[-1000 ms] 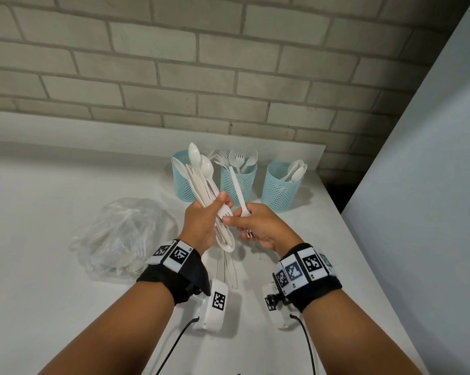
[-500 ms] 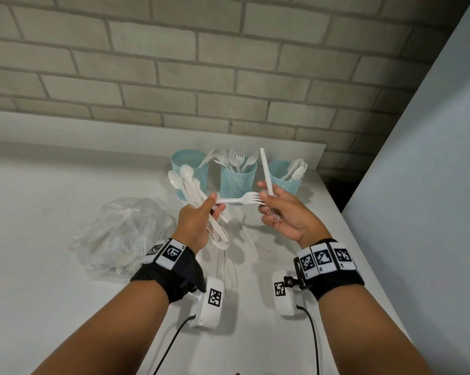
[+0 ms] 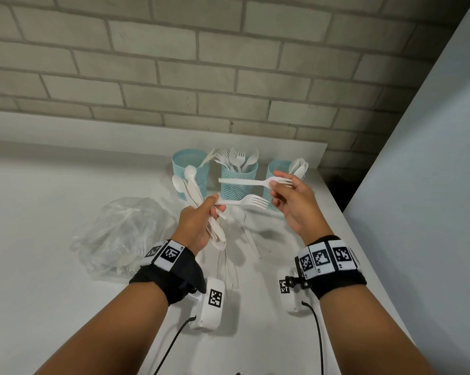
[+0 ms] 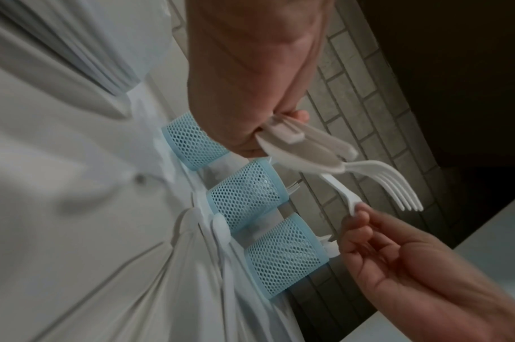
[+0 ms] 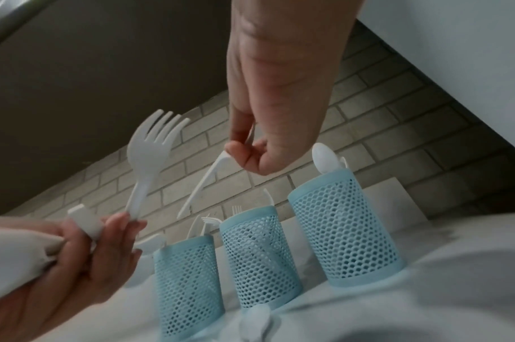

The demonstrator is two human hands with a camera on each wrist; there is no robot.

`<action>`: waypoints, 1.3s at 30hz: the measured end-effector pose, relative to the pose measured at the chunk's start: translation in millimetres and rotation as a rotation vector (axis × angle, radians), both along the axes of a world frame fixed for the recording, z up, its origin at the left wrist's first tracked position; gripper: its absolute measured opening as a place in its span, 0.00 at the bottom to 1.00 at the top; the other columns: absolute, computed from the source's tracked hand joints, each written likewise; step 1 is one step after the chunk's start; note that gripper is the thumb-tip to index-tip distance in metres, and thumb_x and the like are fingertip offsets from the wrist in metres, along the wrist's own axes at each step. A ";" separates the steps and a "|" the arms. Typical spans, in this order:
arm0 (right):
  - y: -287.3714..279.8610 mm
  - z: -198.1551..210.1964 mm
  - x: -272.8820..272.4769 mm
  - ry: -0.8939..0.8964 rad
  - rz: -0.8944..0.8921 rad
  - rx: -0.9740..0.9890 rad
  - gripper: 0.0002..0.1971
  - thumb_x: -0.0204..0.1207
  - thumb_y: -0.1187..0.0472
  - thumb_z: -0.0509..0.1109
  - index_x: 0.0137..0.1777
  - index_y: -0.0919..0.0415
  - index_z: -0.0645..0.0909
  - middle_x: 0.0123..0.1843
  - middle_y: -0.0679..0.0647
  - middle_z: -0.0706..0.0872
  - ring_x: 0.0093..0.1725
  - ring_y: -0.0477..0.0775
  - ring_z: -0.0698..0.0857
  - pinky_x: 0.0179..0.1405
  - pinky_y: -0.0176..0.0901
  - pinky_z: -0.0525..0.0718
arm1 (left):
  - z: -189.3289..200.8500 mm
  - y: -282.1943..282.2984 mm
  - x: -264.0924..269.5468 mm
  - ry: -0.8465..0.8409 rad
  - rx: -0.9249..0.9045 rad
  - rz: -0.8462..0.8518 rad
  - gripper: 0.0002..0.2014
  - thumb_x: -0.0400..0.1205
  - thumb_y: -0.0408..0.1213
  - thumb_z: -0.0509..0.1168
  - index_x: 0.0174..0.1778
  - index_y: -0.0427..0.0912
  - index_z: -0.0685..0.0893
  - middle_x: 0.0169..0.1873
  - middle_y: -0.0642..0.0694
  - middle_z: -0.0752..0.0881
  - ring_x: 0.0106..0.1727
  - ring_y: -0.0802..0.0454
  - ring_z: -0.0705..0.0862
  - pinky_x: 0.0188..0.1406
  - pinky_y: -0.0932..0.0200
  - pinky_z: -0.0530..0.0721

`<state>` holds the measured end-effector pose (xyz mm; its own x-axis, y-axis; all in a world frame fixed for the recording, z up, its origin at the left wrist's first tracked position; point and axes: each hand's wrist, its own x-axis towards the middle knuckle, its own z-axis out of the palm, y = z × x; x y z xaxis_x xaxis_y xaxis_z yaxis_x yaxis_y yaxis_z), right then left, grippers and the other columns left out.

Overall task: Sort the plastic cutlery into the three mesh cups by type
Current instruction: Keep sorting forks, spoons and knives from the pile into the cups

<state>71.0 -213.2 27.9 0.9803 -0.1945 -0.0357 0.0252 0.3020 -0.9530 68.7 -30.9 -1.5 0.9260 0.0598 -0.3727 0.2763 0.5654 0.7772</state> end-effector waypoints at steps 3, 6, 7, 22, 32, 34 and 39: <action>1.6 0.8 -0.8 0.003 0.008 0.125 0.10 0.83 0.67 0.59 0.53 0.60 0.82 0.37 0.52 0.77 0.29 0.44 0.73 0.25 0.32 0.75 | 0.1 -0.1 0.4 0.001 -0.005 -0.007 0.05 0.80 0.31 0.68 0.40 0.36 0.80 0.14 0.49 0.80 0.19 0.63 0.82 0.24 0.70 0.82; 9.6 1.0 -5.7 -0.016 0.093 0.064 0.12 0.86 0.66 0.53 0.46 0.57 0.77 0.43 0.54 0.83 0.30 0.46 0.77 0.30 0.37 0.79 | 0.0 -2.7 0.4 -0.005 0.005 -0.039 0.04 0.80 0.30 0.67 0.40 0.36 0.80 0.16 0.48 0.82 0.20 0.62 0.80 0.24 0.71 0.82; 12.2 0.8 -7.3 -0.026 0.145 0.006 0.12 0.86 0.66 0.52 0.46 0.56 0.76 0.44 0.53 0.86 0.32 0.48 0.80 0.32 0.38 0.80 | 0.5 -4.1 -0.1 -0.012 0.004 -0.053 0.04 0.80 0.30 0.67 0.41 0.36 0.80 0.18 0.47 0.83 0.20 0.62 0.80 0.27 0.71 0.82; 9.0 5.8 -19.8 -0.102 0.638 -0.394 0.21 0.68 0.81 0.69 0.53 0.56 0.86 0.43 0.44 0.89 0.48 0.44 0.84 0.50 0.32 0.85 | 4.4 -11.4 -6.2 0.002 -0.007 -0.144 0.05 0.80 0.33 0.67 0.43 0.34 0.83 0.28 0.43 0.85 0.18 0.62 0.81 0.17 0.72 0.79; 12.5 12.5 -6.7 -0.169 0.107 -0.501 0.11 0.81 0.52 0.63 0.41 0.51 0.84 0.33 0.37 0.84 0.34 0.31 0.79 0.40 0.32 0.73 | 3.7 -10.4 -11.3 -0.047 0.144 -0.274 0.14 0.84 0.46 0.60 0.45 0.38 0.80 0.28 0.46 0.78 0.17 0.63 0.77 0.16 0.72 0.74; 11.9 15.9 -4.4 -0.168 0.123 -0.498 0.12 0.82 0.50 0.61 0.43 0.49 0.85 0.45 0.41 0.88 0.47 0.36 0.84 0.52 0.33 0.78 | 3.2 -11.8 -12.2 -0.067 0.199 -0.311 0.14 0.84 0.47 0.59 0.48 0.38 0.79 0.29 0.46 0.78 0.18 0.63 0.79 0.17 0.72 0.74; 14.3 21.0 8.7 -0.178 0.031 -0.175 0.09 0.85 0.59 0.59 0.48 0.56 0.81 0.47 0.53 0.90 0.43 0.42 0.89 0.43 0.31 0.83 | 2.6 -14.1 -13.4 -0.106 0.269 -0.330 0.11 0.86 0.45 0.57 0.47 0.41 0.78 0.29 0.47 0.78 0.19 0.63 0.79 0.17 0.73 0.70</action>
